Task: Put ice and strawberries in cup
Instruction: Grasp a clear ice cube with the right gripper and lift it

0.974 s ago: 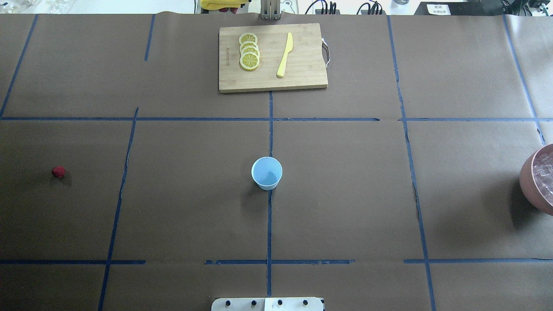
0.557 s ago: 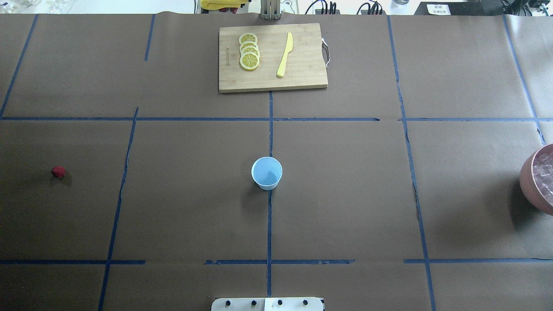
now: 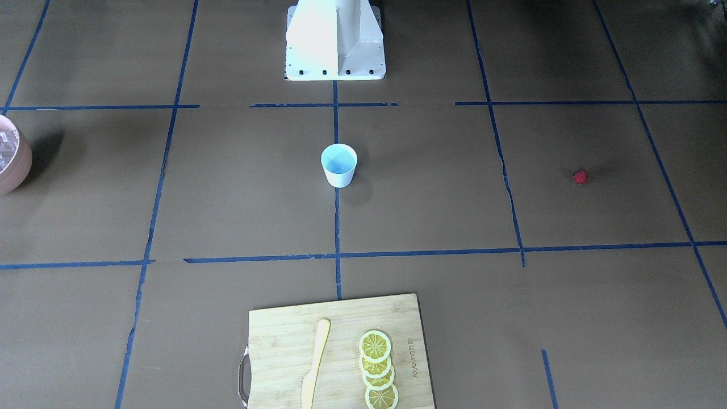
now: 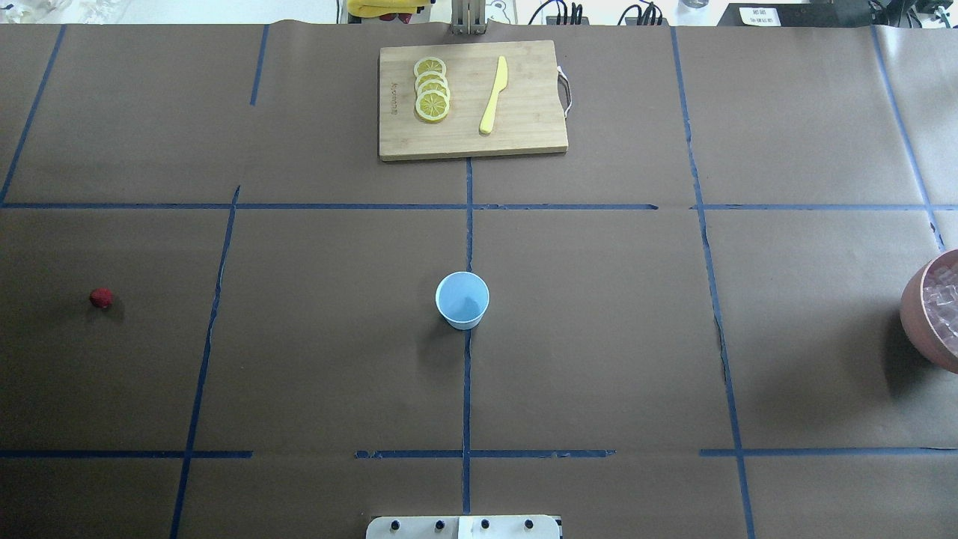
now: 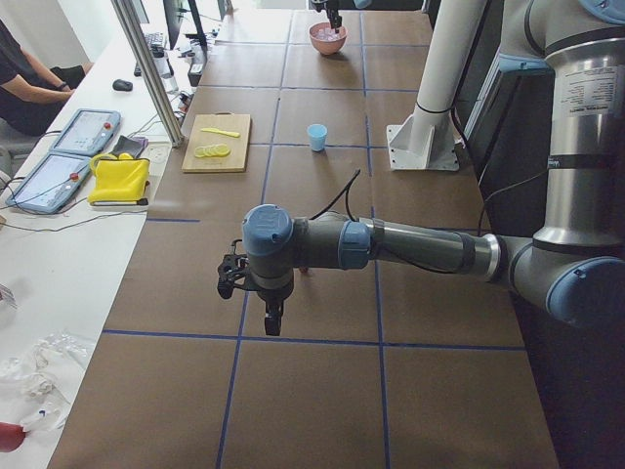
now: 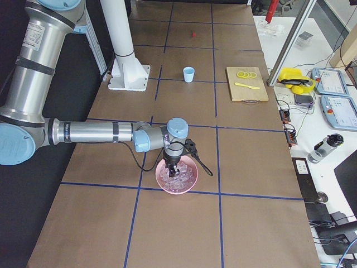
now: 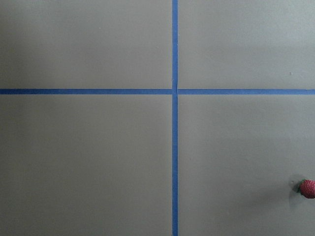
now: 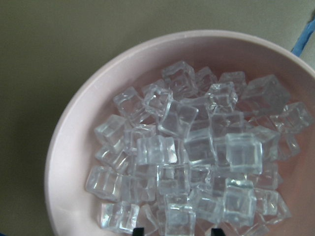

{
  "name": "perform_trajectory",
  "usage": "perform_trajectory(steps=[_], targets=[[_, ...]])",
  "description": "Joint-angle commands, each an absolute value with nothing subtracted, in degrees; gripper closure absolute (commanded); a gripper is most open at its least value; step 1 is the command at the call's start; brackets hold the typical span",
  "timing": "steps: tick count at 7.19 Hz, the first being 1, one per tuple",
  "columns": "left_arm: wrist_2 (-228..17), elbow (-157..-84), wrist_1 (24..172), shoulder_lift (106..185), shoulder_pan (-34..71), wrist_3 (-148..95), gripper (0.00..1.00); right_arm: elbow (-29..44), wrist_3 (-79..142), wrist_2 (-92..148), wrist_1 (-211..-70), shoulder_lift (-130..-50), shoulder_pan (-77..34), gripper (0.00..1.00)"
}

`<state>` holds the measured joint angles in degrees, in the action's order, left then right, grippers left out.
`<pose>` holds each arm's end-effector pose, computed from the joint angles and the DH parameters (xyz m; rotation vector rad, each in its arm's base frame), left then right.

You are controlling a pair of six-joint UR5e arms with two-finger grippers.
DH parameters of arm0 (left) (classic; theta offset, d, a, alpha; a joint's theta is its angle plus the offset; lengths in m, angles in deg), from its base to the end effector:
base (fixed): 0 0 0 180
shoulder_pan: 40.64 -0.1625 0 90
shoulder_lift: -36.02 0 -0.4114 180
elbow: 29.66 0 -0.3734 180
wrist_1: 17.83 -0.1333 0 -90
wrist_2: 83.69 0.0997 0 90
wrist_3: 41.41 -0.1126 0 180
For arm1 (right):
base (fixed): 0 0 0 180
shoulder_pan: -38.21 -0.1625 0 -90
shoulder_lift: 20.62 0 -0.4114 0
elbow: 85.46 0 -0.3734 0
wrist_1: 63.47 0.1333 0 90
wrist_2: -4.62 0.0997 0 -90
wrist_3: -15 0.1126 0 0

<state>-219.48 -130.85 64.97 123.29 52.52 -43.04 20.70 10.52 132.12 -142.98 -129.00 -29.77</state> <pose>-0.0774 -0.4476 0.5948 0.0542 0.7976 -0.0165 -0.0730 -0.3533 0.6414 0.0383 -0.6740 -0.4923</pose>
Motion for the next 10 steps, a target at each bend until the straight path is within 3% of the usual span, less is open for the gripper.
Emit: perform_trajectory(steps=[1, 10], targets=[[-219.5, -131.0, 65.0, 123.3, 52.5, -43.0, 0.00, 20.2, 10.5, 131.8, -143.0, -128.9, -29.0, 0.45], [-219.6, -131.5, 64.7, 123.2, 52.5, -42.8, 0.00, 18.4, 10.7, 131.0, -142.8, -128.3, -28.6, 0.45]])
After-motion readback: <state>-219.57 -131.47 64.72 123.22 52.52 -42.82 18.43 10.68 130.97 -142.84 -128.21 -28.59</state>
